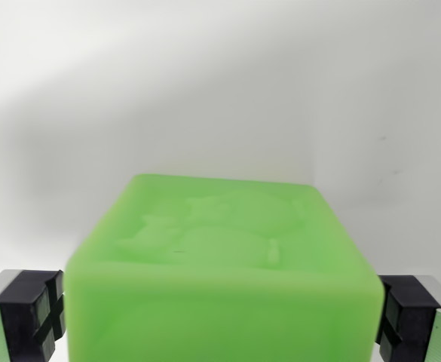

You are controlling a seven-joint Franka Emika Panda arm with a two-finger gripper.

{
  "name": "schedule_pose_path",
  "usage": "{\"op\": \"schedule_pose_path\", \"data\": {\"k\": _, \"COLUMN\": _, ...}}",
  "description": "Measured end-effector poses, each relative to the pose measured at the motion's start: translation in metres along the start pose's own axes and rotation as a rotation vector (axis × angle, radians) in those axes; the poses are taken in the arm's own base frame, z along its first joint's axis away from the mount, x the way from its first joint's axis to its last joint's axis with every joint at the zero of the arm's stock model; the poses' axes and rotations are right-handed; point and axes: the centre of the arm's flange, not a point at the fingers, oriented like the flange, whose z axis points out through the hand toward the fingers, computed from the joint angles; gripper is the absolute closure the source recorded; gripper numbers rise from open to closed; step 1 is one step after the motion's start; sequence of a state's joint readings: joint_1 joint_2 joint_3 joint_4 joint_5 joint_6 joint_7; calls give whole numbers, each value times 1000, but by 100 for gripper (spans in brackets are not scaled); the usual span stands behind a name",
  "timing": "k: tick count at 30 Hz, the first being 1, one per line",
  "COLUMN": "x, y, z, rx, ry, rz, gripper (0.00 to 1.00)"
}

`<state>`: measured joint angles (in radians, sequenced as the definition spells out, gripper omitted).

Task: Stack cube

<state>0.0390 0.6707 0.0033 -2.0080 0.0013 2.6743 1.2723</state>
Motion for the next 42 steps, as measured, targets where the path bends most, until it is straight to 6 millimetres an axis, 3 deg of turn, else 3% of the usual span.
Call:
{"op": "schedule_pose_path", "data": {"k": 33, "x": 0, "y": 0, "z": 0, "rx": 0, "ry": 0, "rz": 0, "gripper": 100}}
{"op": "schedule_pose_path", "data": {"k": 42, "x": 0, "y": -1, "z": -9, "rx": 4, "ry": 1, "rz": 0, "gripper": 100}}
